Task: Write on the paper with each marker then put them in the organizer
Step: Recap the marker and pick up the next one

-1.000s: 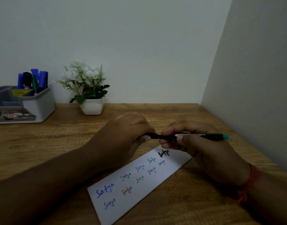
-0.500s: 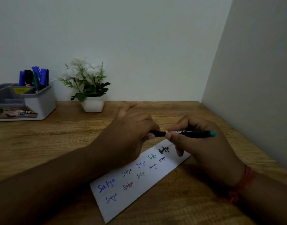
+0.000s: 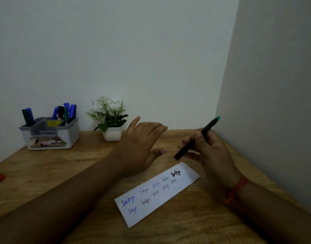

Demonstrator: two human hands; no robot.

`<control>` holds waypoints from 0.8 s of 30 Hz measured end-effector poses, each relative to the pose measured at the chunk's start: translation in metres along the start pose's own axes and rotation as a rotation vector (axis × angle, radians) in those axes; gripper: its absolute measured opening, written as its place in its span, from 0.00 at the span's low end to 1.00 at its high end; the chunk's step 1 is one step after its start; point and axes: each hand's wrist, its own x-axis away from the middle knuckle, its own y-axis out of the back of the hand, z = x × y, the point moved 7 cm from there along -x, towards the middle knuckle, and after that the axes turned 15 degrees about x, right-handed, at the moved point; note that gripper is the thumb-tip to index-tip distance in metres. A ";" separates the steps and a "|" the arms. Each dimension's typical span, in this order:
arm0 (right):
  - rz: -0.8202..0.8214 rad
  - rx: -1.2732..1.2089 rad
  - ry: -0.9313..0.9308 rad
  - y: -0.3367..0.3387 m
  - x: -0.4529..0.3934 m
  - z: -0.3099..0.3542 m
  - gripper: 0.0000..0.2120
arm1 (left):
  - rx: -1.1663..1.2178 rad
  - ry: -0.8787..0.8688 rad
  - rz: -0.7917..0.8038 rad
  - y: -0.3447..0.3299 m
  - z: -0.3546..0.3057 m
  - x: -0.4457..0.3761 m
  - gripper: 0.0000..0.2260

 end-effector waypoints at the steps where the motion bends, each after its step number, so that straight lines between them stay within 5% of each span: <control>1: 0.041 0.018 -0.017 -0.005 0.000 0.001 0.11 | -0.043 0.031 0.006 0.003 0.007 0.001 0.29; 9: 0.411 0.499 -0.083 -0.080 -0.015 0.007 0.08 | -0.325 0.226 0.043 0.053 0.064 0.038 0.34; 15: 0.428 0.728 0.093 -0.157 -0.044 0.013 0.05 | -0.505 0.450 0.042 0.122 0.131 0.116 0.35; 24: 0.229 0.957 0.458 -0.293 -0.093 0.082 0.03 | -0.552 0.866 0.044 0.189 0.220 0.255 0.38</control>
